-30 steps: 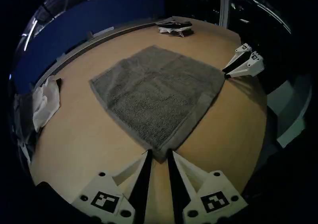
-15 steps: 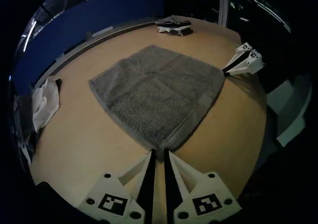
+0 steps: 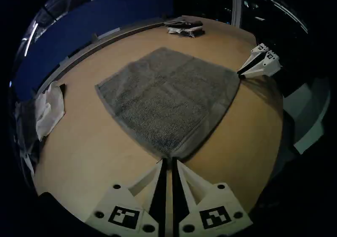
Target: Fold towel
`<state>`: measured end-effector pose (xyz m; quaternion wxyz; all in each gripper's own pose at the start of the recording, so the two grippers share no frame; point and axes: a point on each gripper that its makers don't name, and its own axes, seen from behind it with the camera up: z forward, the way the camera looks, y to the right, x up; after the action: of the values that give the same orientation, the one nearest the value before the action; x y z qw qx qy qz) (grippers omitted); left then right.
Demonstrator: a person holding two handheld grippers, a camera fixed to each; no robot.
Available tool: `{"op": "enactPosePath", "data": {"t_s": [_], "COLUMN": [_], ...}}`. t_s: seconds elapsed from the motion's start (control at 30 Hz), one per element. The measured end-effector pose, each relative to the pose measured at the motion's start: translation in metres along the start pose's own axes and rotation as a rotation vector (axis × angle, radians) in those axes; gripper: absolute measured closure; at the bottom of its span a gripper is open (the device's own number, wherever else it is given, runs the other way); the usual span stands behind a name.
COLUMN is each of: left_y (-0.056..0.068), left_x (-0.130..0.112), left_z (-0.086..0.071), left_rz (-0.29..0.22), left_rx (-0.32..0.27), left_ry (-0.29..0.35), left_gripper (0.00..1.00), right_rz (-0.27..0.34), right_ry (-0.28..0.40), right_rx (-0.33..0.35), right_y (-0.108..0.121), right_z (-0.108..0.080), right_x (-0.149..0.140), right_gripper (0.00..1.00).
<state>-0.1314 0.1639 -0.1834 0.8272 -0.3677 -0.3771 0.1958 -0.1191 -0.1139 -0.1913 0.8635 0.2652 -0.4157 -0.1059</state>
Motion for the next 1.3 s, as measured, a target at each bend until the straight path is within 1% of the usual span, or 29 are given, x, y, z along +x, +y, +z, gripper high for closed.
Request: {"op": "enactPosePath", "data": {"t_s": [0.1,0.3,0.57,0.7,0.93,1.3], "left_y": [-0.001,-0.001,-0.003,-0.004,-0.006,-0.009], "left_x": [0.000,0.001,0.005,0.007,0.015,0.029], "left_z": [0.000,-0.003,-0.008,-0.012,-0.024,-0.046], "left_rz": [0.001,-0.018,-0.019,-0.030,-0.061,-0.115], "left_rx": [0.000,-0.005,-0.004,-0.003,0.007,0.018], "left_ry": [0.001,0.005,0.010,0.015,0.028,0.046], "left_gripper": [0.93,0.93,0.93,0.93,0.93,0.93], "right_rz": [0.002,-0.002,-0.005,-0.009,-0.011,-0.006], "right_ry": [0.003,0.007,0.022,0.027,0.039,0.072], "right_rx": [0.000,-0.002,-0.001,-0.003,-0.001,-0.005], "right_y": [0.000,-0.001,-0.001,-0.002,-0.004,-0.004], "right_z": [-0.002,-0.004,-0.009,-0.011,-0.020,-0.040], "right_x": [0.002,0.006,0.014,0.017,0.025,0.046], "right_gripper": [0.92,0.92,0.92,0.92,0.92,0.92]}}
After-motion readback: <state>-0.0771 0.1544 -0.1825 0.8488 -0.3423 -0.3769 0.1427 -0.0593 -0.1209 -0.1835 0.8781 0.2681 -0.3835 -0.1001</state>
